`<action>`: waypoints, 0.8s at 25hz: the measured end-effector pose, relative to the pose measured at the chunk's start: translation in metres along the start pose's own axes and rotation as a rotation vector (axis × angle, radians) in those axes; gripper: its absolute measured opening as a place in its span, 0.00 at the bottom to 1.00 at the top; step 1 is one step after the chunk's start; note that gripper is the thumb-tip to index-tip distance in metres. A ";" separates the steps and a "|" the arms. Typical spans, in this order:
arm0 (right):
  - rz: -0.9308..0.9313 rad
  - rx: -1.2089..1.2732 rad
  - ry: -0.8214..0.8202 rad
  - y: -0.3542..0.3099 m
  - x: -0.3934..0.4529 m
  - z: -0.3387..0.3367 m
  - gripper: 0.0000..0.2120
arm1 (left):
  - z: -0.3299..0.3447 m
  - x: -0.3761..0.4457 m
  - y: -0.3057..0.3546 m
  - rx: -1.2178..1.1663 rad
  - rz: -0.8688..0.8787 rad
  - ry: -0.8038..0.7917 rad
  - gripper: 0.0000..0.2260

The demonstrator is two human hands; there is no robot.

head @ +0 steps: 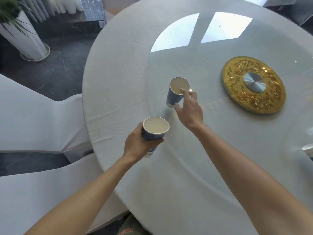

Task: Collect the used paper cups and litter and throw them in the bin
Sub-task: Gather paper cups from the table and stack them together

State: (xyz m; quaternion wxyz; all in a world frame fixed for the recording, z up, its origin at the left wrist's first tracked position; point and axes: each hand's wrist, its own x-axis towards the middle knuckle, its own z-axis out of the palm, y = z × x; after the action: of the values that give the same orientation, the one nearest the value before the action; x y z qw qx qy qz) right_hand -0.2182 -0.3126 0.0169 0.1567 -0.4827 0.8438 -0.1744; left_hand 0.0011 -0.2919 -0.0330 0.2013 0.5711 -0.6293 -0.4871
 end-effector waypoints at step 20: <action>0.050 0.244 0.183 0.045 -0.044 -0.028 0.05 | -0.002 0.000 0.004 0.052 0.039 -0.160 0.34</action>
State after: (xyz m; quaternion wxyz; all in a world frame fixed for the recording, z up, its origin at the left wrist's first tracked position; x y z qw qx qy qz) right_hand -0.2431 -0.2487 0.0263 0.1410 -0.4209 0.8388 -0.3152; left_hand 0.0008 -0.2933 -0.0287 0.1449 0.5232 -0.6666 -0.5107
